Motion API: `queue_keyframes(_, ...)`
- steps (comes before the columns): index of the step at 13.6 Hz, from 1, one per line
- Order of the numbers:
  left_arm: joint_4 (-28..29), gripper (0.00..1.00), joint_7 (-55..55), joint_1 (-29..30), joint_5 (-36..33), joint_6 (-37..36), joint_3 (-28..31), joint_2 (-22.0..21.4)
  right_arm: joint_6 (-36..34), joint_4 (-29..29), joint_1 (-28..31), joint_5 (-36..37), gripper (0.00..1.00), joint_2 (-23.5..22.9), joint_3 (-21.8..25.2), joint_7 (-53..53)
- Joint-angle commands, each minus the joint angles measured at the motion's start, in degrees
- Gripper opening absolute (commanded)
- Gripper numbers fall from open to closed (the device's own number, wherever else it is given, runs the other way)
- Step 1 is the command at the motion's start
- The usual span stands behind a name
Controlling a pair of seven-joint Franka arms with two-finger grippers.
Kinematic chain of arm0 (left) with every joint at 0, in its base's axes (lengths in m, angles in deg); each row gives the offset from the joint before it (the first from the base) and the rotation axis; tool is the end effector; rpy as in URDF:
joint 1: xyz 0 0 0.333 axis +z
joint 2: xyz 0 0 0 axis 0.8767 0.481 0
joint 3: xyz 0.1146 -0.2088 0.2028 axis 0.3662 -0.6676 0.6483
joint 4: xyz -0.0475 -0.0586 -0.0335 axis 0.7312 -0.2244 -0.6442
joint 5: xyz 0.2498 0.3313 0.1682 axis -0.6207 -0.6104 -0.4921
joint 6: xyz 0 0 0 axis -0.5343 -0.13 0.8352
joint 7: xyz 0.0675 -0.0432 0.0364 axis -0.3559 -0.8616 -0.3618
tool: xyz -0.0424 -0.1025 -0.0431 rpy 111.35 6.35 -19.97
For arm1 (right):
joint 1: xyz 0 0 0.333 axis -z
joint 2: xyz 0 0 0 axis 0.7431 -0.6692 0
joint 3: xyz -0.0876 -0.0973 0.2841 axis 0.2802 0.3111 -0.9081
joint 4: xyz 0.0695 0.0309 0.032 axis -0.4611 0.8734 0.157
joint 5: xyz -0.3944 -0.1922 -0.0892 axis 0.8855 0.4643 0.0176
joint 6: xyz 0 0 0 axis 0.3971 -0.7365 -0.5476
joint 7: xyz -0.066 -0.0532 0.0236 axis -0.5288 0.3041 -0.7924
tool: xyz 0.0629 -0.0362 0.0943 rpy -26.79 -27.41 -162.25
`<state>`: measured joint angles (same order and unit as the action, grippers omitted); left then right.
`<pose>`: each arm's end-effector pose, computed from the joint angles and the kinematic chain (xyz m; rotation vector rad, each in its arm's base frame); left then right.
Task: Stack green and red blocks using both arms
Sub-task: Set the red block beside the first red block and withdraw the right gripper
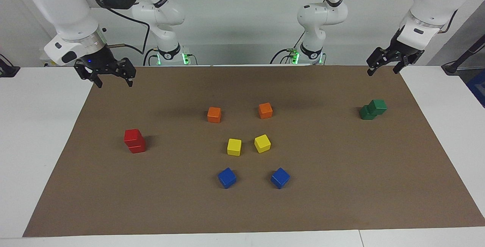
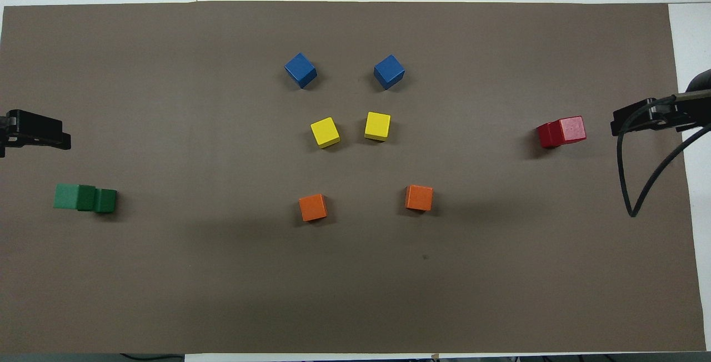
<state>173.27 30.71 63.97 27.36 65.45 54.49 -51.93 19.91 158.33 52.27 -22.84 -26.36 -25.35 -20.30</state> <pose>0.5937 -0.0096 0.6191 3.1184 0.0506 -0.0313 0.6175 -0.0135 0.5879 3.1203 0.0447 -0.0578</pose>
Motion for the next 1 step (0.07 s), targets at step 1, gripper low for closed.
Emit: queue_keyframes(1,1.0,1.0,-0.3,-0.1,0.5,0.8,0.3,-0.7,-0.9,-1.0,0.3,0.2,1.0,-0.4,-0.4,-0.9)
